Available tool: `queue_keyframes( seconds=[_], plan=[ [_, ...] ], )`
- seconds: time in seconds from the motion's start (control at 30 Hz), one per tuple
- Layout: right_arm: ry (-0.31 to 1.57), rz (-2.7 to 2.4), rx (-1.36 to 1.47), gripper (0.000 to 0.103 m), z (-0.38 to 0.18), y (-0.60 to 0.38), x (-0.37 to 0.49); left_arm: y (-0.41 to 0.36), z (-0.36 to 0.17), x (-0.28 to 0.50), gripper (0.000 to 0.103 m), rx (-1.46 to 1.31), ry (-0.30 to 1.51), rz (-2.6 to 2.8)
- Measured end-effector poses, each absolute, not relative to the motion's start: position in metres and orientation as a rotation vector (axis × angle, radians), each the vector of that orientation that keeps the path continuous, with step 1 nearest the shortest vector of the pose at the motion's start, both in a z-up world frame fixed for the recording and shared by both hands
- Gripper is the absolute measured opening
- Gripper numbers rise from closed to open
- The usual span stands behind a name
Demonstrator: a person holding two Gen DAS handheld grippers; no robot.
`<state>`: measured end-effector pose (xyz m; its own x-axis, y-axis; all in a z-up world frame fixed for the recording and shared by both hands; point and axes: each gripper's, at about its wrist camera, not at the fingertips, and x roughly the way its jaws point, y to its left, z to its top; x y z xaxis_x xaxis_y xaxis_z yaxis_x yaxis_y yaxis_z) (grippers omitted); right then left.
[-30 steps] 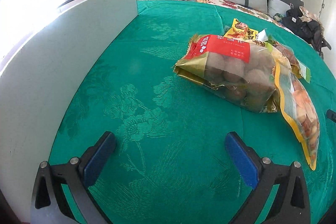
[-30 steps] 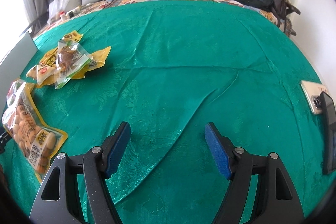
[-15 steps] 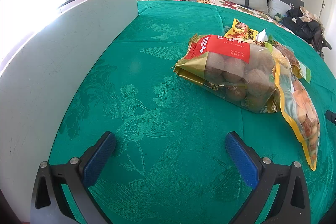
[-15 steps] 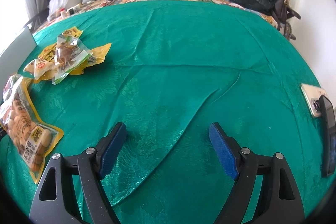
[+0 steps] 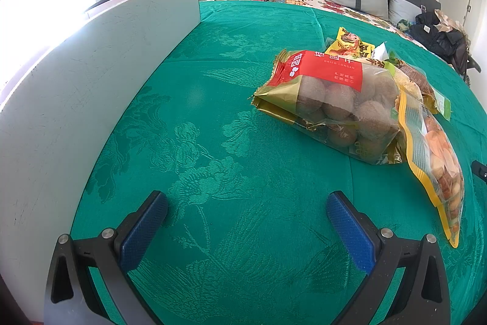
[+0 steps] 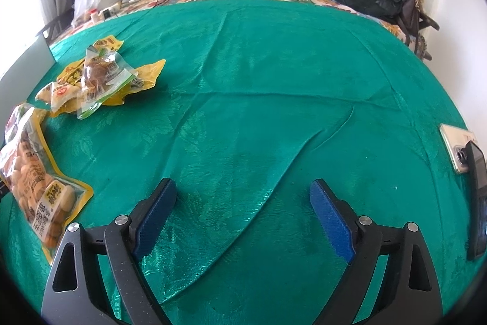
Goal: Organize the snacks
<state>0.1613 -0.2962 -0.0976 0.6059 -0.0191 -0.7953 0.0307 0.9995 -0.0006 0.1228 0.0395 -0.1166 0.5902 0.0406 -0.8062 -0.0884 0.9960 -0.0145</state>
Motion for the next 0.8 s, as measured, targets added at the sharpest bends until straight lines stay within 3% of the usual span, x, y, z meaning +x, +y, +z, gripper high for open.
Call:
queue_keyframes(
  seconds=[0.8],
  plan=[
    [0.920, -0.028, 0.013, 0.093, -0.0974, -0.2951, 0.1621, 0.0396, -0.1164, 0.1223, 0.103, -0.054, 0.936, 0.075]
  ],
)
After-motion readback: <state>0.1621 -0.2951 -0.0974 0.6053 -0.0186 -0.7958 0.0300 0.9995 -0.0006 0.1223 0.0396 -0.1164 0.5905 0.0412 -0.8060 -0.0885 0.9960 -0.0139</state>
